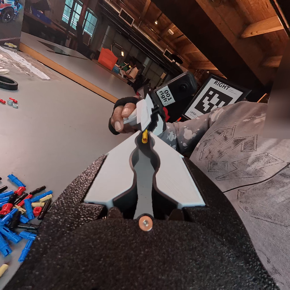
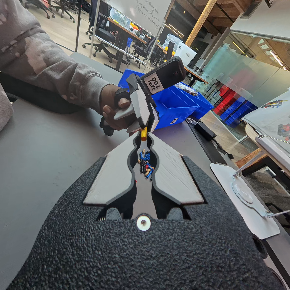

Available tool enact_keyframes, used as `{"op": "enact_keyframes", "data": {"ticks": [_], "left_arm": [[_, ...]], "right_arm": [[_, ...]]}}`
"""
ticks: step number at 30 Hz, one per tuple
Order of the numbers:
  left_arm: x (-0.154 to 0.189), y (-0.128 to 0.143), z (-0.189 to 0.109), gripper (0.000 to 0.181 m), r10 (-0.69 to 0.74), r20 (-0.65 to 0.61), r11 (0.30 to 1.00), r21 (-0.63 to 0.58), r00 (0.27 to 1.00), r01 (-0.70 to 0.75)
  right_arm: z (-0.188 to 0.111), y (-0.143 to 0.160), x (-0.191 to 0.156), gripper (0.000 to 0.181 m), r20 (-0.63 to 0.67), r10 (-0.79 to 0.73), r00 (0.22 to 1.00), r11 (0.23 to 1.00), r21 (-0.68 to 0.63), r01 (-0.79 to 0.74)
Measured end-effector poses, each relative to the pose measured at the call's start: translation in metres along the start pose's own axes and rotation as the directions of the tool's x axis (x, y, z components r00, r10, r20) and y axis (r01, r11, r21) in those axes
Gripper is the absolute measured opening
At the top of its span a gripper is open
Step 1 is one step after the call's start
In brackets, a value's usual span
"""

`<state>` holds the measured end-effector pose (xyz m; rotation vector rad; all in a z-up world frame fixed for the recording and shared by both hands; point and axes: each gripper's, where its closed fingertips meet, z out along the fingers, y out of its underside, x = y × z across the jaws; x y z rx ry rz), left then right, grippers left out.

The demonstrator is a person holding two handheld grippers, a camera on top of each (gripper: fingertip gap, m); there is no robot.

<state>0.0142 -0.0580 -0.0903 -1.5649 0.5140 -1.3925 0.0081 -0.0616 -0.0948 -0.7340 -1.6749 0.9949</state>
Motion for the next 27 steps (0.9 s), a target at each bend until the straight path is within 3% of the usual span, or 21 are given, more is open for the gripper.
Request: {"op": "enact_keyframes", "data": {"ticks": [5,16,18,21,24,26,27], "left_arm": [[0.000,0.001,-0.001,0.006,-0.033,-0.002,0.999,-0.027,0.999,0.033],[0.008,-0.004,-0.005,0.004,0.074,0.028,0.995,-0.070,0.997,-0.072],[0.003,-0.017,-0.020,0.000,0.091,0.069,0.996,-0.020,0.993,-0.090],[-0.005,-0.032,-0.046,0.000,0.150,0.154,0.988,0.000,0.977,-0.152],[-0.004,-0.026,-0.037,0.000,0.150,0.145,0.989,-0.018,0.978,-0.149],[-0.002,-0.012,-0.020,0.026,0.123,0.117,0.992,-0.056,0.986,-0.117],[0.002,-0.006,-0.012,0.027,0.114,0.089,0.991,-0.074,0.989,-0.108]], "right_arm": [[0.000,0.001,0.000,0.007,0.019,0.019,1.000,1.000,-0.004,-0.019],[-0.005,-0.006,0.000,0.007,0.076,0.070,0.995,0.997,0.016,-0.072],[-0.020,-0.014,0.019,0.006,0.023,0.109,0.994,0.991,0.078,-0.110],[-0.036,-0.015,0.036,0.006,-0.031,0.074,0.997,0.996,0.061,-0.072],[-0.027,-0.015,0.025,0.006,0.003,0.085,0.996,0.994,0.067,-0.085],[-0.018,-0.010,0.014,0.007,0.033,0.079,0.996,0.995,0.052,-0.081],[-0.015,-0.009,0.010,0.007,0.050,0.084,0.995,0.995,0.052,-0.087]]}}
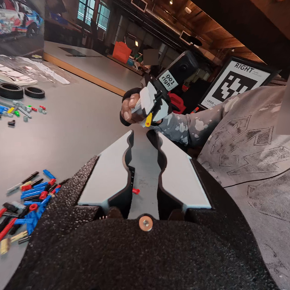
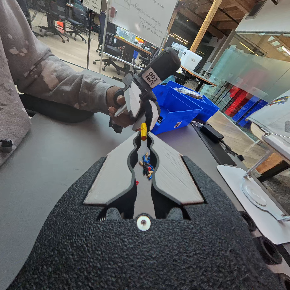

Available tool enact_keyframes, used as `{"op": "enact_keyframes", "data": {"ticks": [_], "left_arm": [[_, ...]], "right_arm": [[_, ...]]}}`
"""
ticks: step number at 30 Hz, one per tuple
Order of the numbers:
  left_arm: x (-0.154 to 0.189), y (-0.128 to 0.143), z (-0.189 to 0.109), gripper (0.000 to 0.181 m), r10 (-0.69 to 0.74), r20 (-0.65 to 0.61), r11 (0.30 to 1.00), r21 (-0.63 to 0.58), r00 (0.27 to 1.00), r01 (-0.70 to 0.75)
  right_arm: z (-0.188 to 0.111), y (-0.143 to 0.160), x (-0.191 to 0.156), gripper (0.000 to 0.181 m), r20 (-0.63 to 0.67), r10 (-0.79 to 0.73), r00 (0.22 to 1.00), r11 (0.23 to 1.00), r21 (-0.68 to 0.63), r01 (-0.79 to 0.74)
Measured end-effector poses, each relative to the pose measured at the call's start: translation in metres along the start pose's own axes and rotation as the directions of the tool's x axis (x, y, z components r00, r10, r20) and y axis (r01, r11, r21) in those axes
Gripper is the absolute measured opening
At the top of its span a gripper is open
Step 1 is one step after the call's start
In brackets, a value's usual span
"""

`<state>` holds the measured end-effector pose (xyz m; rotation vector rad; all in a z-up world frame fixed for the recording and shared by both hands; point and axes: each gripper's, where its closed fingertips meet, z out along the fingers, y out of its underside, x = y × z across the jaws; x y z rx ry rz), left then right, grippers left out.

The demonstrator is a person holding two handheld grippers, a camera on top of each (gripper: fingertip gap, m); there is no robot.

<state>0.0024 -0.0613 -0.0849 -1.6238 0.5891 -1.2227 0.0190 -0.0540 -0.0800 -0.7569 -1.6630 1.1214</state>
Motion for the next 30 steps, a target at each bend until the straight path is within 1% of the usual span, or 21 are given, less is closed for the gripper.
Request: {"op": "enact_keyframes", "data": {"ticks": [2,4,10,14,15,16,17,18,19,24,25,26,27,28,29,30], "left_arm": [[0.007,0.008,0.012,0.019,-0.002,-0.027,0.999,-0.033,1.000,0.001],[0.007,0.011,0.014,0.007,0.000,-0.022,0.999,-0.047,1.000,-0.001],[0.010,0.010,0.013,0.005,0.017,-0.021,0.999,-0.045,1.000,-0.018],[0.007,0.013,0.015,0.006,0.047,0.006,0.997,-0.065,0.999,-0.047],[0.007,0.013,0.015,0.007,0.048,0.011,0.997,-0.064,0.999,-0.047],[0.008,0.010,0.015,0.016,0.038,0.009,0.998,-0.051,0.999,-0.037],[0.009,0.008,0.015,0.019,0.026,0.003,0.999,-0.039,1.000,-0.025],[0.009,0.009,0.015,0.009,0.028,0.004,0.999,-0.044,1.000,-0.028],[0.008,0.011,0.015,0.006,0.042,0.014,0.997,-0.060,0.999,-0.041],[0.010,0.012,0.010,0.005,0.149,0.048,0.979,-0.149,0.988,-0.141],[0.012,0.011,0.007,0.005,0.172,0.053,0.973,-0.164,0.984,-0.162],[0.010,0.008,0.001,0.005,0.196,0.075,0.969,-0.171,0.978,-0.181],[0.006,0.001,-0.011,0.000,0.219,0.113,0.967,-0.158,0.969,-0.200],[0.003,-0.009,-0.026,0.000,0.232,0.153,0.968,-0.133,0.961,-0.213],[-0.003,-0.018,-0.039,0.000,0.257,0.210,0.964,-0.130,0.943,-0.234],[-0.013,-0.025,-0.052,0.000,0.312,0.299,0.948,-0.161,0.902,-0.275]], "right_arm": [[0.004,0.003,-0.006,0.007,0.018,-0.005,1.000,1.000,-0.009,0.006],[0.006,0.001,-0.010,0.006,0.032,0.003,0.999,1.000,-0.001,-0.003],[0.006,0.001,-0.011,0.006,0.046,0.017,0.999,1.000,0.001,-0.017],[0.005,0.004,-0.011,0.006,0.051,0.011,0.999,1.000,-0.013,-0.010],[0.005,0.004,-0.012,0.006,0.052,0.005,0.999,1.000,-0.017,-0.004],[0.006,0.005,-0.013,0.006,0.053,0.001,0.999,1.000,-0.021,0.000],[0.007,0.005,-0.014,0.007,0.054,-0.002,0.999,1.000,-0.023,0.003],[0.007,0.006,-0.015,0.007,0.063,0.000,0.998,1.000,-0.021,0.001],[0.008,0.007,-0.016,0.007,0.066,0.001,0.998,1.000,-0.028,0.001],[0.010,0.005,-0.019,0.007,0.098,0.041,0.994,0.999,-0.014,-0.039],[0.009,0.002,-0.019,0.006,0.107,0.050,0.993,0.999,-0.005,-0.050],[0.003,-0.001,-0.012,0.006,0.082,0.060,0.995,0.998,0.012,-0.061],[-0.008,-0.005,0.001,0.006,0.048,0.082,0.995,0.995,0.043,-0.085],[-0.018,-0.009,0.012,0.006,0.021,0.093,0.995,0.994,0.060,-0.094],[-0.024,-0.010,0.019,0.006,-0.004,0.077,0.997,0.996,0.049,-0.077],[-0.025,-0.010,0.022,0.006,-0.019,0.060,0.998,0.998,0.036,-0.059]]}}
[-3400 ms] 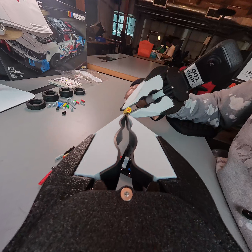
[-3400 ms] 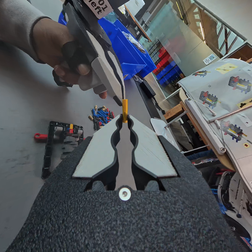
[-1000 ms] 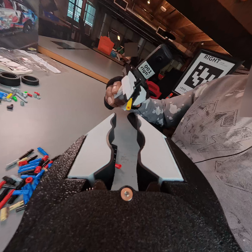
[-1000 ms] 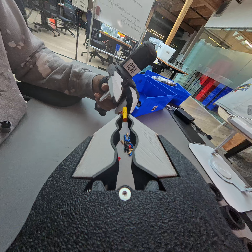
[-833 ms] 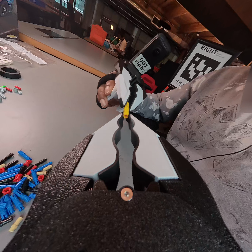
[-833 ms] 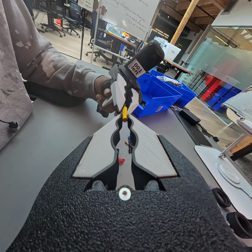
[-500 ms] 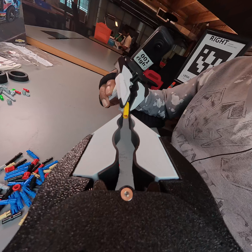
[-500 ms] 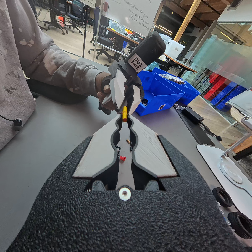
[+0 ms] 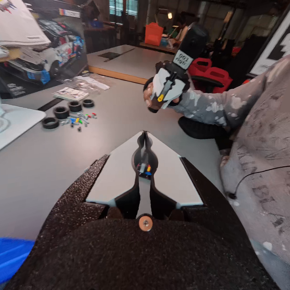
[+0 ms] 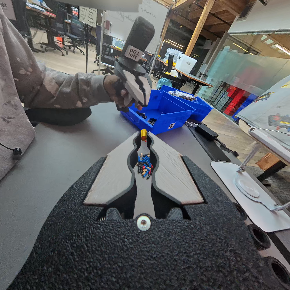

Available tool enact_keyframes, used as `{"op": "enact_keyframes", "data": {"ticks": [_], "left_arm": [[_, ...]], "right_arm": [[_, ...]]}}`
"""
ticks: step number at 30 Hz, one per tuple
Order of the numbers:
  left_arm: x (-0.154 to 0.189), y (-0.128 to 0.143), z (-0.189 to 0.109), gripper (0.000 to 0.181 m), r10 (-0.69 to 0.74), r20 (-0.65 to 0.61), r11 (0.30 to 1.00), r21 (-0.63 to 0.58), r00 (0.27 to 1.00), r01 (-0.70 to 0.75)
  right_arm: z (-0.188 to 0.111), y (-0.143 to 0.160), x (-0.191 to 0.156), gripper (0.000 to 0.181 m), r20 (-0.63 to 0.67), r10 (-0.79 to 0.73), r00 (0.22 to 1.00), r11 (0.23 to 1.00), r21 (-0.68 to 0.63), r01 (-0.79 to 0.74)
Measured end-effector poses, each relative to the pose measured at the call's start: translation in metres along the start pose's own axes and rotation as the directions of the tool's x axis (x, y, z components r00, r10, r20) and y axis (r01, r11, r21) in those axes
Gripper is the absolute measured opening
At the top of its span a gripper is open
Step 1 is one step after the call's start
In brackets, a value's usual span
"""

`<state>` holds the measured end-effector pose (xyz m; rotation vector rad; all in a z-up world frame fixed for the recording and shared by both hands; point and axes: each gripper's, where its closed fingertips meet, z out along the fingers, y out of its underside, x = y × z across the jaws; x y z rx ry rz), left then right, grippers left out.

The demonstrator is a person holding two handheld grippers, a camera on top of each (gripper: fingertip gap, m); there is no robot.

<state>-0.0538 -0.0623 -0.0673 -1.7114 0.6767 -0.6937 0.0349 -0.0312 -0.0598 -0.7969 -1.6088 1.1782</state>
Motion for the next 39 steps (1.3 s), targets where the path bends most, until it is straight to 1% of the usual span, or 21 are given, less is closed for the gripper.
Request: {"op": "enact_keyframes", "data": {"ticks": [1,2,3,4,5,7,10,13,15,17,19,20,21,24,27,29,32,35,39], "left_arm": [[-0.018,-0.001,-0.010,0.000,0.061,0.121,0.998,-0.032,0.991,-0.058],[-0.035,-0.001,-0.023,0.000,0.117,0.231,0.992,-0.078,0.966,-0.102],[-0.056,0.004,-0.038,0.000,0.157,0.345,0.983,-0.142,0.925,-0.114],[-0.075,0.009,-0.054,0.000,0.171,0.448,0.978,-0.189,0.878,-0.094],[-0.085,0.012,-0.066,0.000,0.154,0.494,0.979,-0.192,0.856,-0.066],[-0.094,0.014,-0.081,0.000,0.088,0.532,0.990,-0.143,0.842,-0.013],[-0.105,0.012,-0.099,0.000,0.054,0.595,0.996,-0.086,0.802,-0.003],[-0.112,0.006,-0.111,0.003,-0.008,0.625,1.000,0.003,0.781,0.008],[-0.109,0.001,-0.111,0.006,-0.049,0.596,0.998,0.061,0.802,0.016],[-0.096,-0.005,-0.100,0.011,-0.077,0.514,0.994,0.110,0.854,0.024],[-0.071,-0.011,-0.075,0.015,-0.118,0.342,0.985,0.160,0.932,0.065],[-0.057,-0.011,-0.060,0.018,-0.146,0.240,0.980,0.170,0.960,0.106],[-0.045,-0.010,-0.046,0.022,-0.177,0.151,0.974,0.168,0.973,0.151],[-0.015,-0.006,-0.009,0.026,-0.256,-0.060,0.952,0.155,0.965,0.263],[0.009,0.003,0.022,0.028,-0.339,-0.210,0.927,0.091,0.917,0.363],[0.020,0.009,0.035,0.029,-0.366,-0.263,0.919,0.049,0.893,0.392],[0.028,0.015,0.046,0.026,-0.380,-0.284,0.917,0.012,0.880,0.399],[0.033,0.017,0.048,0.020,-0.394,-0.308,0.912,-0.010,0.866,0.411],[0.038,0.015,0.047,0.013,-0.436,-0.347,0.890,-0.028,0.830,0.455]], "right_arm": [[0.002,0.000,-0.001,0.006,-0.003,-0.001,1.000,1.000,0.001,0.001],[0.006,0.001,-0.003,0.006,0.000,0.013,1.000,1.000,0.005,-0.013],[0.009,0.006,-0.005,0.006,0.004,0.026,1.000,1.000,-0.004,-0.026],[0.012,0.013,-0.006,0.006,0.005,0.026,1.000,0.999,-0.027,-0.026],[0.014,0.018,-0.006,0.006,0.002,0.026,1.000,0.999,-0.044,-0.025],[0.014,0.020,-0.003,0.006,-0.002,0.053,0.999,0.998,-0.042,-0.053],[0.013,0.021,0.001,0.007,-0.021,0.073,0.997,0.997,-0.037,-0.074],[0.014,0.021,0.005,0.007,-0.039,0.093,0.995,0.995,-0.025,-0.094],[0.016,0.024,0.007,0.007,-0.058,0.102,0.993,0.994,-0.028,-0.104],[0.020,0.025,0.008,0.007,-0.084,0.099,0.992,0.995,-0.021,-0.101],[0.028,0.025,0.005,0.007,-0.108,0.052,0.993,0.998,-0.025,-0.055],[0.034,0.026,0.001,0.007,-0.112,0.015,0.994,0.999,-0.038,-0.019],[0.039,0.026,-0.004,0.007,-0.105,-0.013,0.994,0.999,-0.049,0.008],[0.049,0.022,-0.014,0.007,-0.097,-0.051,0.994,0.998,-0.041,0.047],[0.053,0.019,-0.018,0.007,-0.107,-0.090,0.990,0.995,-0.040,0.087],[0.055,0.019,-0.022,0.007,-0.102,-0.100,0.990,0.995,-0.037,0.096],[0.055,0.019,-0.025,0.007,-0.102,-0.119,0.988,0.993,-0.038,0.116],[0.054,0.018,-0.025,0.007,-0.104,-0.136,0.985,0.990,-0.041,0.133],[0.054,0.016,-0.026,0.007,-0.110,-0.165,0.980,0.986,-0.045,0.161]]}}
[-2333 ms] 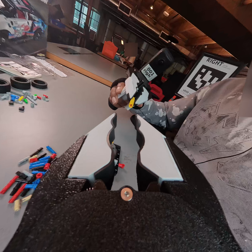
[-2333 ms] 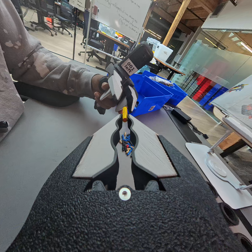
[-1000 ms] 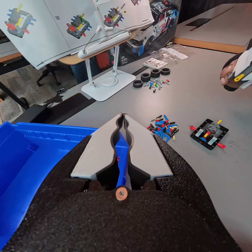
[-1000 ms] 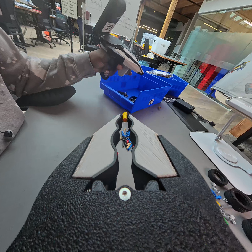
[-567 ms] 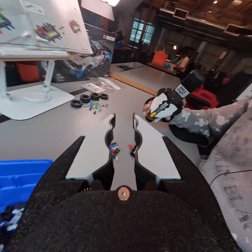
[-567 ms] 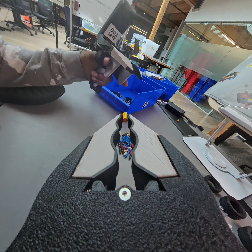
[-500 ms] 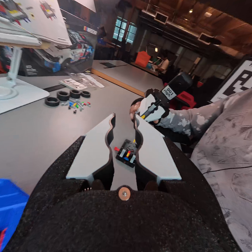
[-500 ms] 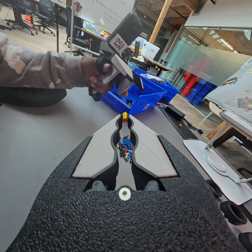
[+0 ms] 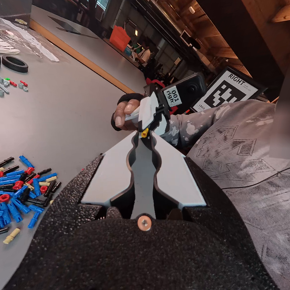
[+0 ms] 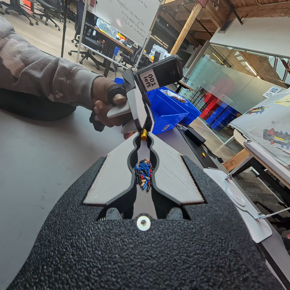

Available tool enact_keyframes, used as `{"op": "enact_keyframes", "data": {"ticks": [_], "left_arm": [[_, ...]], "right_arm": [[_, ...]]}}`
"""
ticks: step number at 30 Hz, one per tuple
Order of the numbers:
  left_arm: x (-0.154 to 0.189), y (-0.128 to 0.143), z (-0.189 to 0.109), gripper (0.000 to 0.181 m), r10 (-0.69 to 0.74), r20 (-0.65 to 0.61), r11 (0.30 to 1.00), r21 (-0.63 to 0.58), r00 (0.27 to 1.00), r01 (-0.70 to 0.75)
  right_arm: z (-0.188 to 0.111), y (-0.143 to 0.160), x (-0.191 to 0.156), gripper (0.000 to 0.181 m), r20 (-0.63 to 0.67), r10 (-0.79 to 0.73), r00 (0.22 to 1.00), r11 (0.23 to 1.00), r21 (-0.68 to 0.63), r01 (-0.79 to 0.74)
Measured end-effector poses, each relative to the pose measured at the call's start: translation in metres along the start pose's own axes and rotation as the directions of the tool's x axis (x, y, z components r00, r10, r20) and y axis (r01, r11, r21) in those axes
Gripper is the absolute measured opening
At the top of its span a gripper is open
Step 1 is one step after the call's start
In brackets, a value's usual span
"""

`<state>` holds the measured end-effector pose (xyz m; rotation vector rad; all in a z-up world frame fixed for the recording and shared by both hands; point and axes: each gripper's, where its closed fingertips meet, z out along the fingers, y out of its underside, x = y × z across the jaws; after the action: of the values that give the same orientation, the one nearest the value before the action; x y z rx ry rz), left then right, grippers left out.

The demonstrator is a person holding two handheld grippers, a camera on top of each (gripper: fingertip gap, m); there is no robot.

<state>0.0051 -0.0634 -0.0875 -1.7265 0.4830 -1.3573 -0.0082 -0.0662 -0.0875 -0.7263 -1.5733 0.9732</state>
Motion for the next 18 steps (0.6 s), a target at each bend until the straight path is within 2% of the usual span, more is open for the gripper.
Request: {"op": "enact_keyframes", "data": {"ticks": [4,7,9,11,12,13,15,16,18], "left_arm": [[-0.001,-0.001,-0.002,0.008,-0.058,-0.012,0.998,0.010,0.998,0.058],[-0.001,-0.004,-0.007,0.006,0.007,0.044,1.000,-0.008,0.999,-0.006],[-0.001,-0.015,-0.017,0.006,0.072,0.111,0.997,0.002,0.991,-0.073],[-0.011,-0.031,-0.040,0.006,0.173,0.275,0.983,0.007,0.946,-0.181],[-0.021,-0.042,-0.059,0.006,0.235,0.407,0.968,-0.012,0.883,-0.252],[-0.034,-0.055,-0.086,0.006,0.289,0.565,0.947,-0.052,0.773,-0.316],[-0.060,-0.073,-0.158,0.006,0.345,0.825,0.913,-0.185,0.447,-0.363],[-0.070,-0.072,-0.190,0.007,0.355,0.883,0.912,-0.255,0.308,-0.320],[-0.090,-0.055,-0.242,0.007,0.333,0.934,0.938,-0.315,0.127,-0.141]], "right_arm": [[0.002,0.001,0.003,0.007,-0.042,-0.059,0.997,0.998,-0.022,0.059],[0.002,0.000,0.007,0.008,-0.075,-0.082,0.994,0.996,-0.030,0.080],[-0.001,-0.003,0.012,0.012,-0.095,-0.075,0.993,0.997,-0.021,0.073],[-0.003,-0.002,0.018,0.014,-0.103,-0.049,0.994,0.999,-0.019,0.047],[-0.005,0.000,0.020,0.015,-0.106,-0.035,0.994,0.999,-0.026,0.032],[-0.006,0.003,0.023,0.015,-0.110,-0.019,0.994,0.999,-0.033,0.016],[-0.007,0.009,0.027,0.015,-0.108,0.024,0.994,0.999,-0.042,-0.029],[-0.008,0.011,0.028,0.015,-0.105,0.048,0.993,0.998,-0.042,-0.053],[-0.008,0.014,0.030,0.014,-0.100,0.086,0.991,0.995,-0.043,-0.091]]}}
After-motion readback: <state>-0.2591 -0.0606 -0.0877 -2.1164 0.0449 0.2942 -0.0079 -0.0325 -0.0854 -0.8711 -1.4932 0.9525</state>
